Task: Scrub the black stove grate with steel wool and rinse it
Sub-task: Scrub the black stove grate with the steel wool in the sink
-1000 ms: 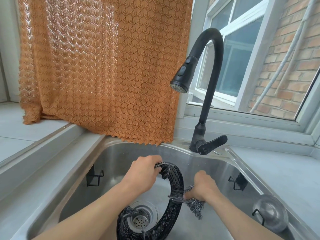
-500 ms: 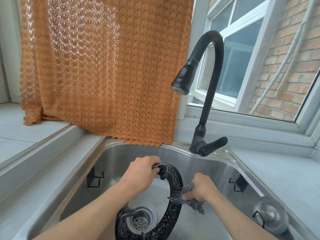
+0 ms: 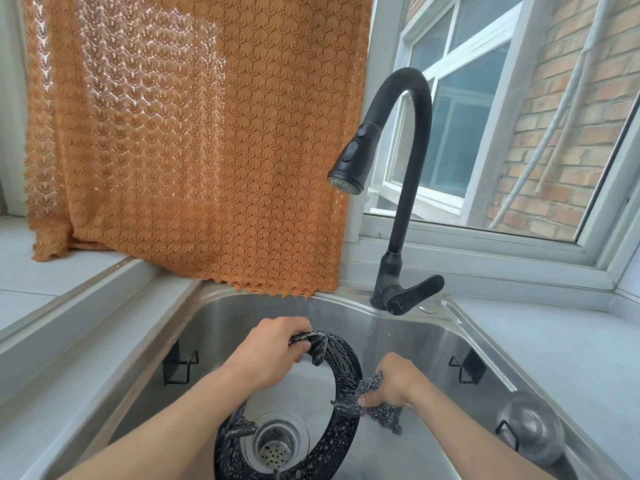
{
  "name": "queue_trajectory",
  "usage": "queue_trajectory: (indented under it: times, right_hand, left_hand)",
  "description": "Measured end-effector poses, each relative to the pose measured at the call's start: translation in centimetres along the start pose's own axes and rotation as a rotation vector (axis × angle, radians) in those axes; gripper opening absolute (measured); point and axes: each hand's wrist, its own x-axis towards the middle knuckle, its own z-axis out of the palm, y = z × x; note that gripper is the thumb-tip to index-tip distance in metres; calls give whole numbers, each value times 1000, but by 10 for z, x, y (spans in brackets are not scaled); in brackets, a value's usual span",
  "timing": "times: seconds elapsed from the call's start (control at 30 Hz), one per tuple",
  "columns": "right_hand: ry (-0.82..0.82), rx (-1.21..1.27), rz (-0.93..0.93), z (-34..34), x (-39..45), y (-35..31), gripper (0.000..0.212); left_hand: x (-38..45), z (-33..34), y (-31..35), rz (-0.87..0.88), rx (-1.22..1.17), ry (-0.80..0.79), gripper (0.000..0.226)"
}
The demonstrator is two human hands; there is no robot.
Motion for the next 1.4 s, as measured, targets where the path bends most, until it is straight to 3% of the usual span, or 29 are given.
queue_trajectory:
  times: [0.27,0.43,0.63,0.97,1.13,1.4]
  right_hand:
    - [55,12,-99,-2,-6,-3,71]
    - [213,103,-245,-13,-16,-11,45]
    - [403,227,-450,-22,-28,-20,29]
    - [547,55,-829,-20,-45,-37,37]
    - [496,72,-737,-24,-41,-28,33]
    - [259,-20,-463,-19,-23,-7,37]
  left_hand:
    - [0,0,0,17,-6,-5,15]
    - [0,-1,0,15,-3,-1,17]
    - [1,0,2,24,4,-3,13]
    - [0,3,3,62,19,-7,13]
    - [1,1,3,72,32,-10,17]
    - [-1,-4,0,65,-8,-23,17]
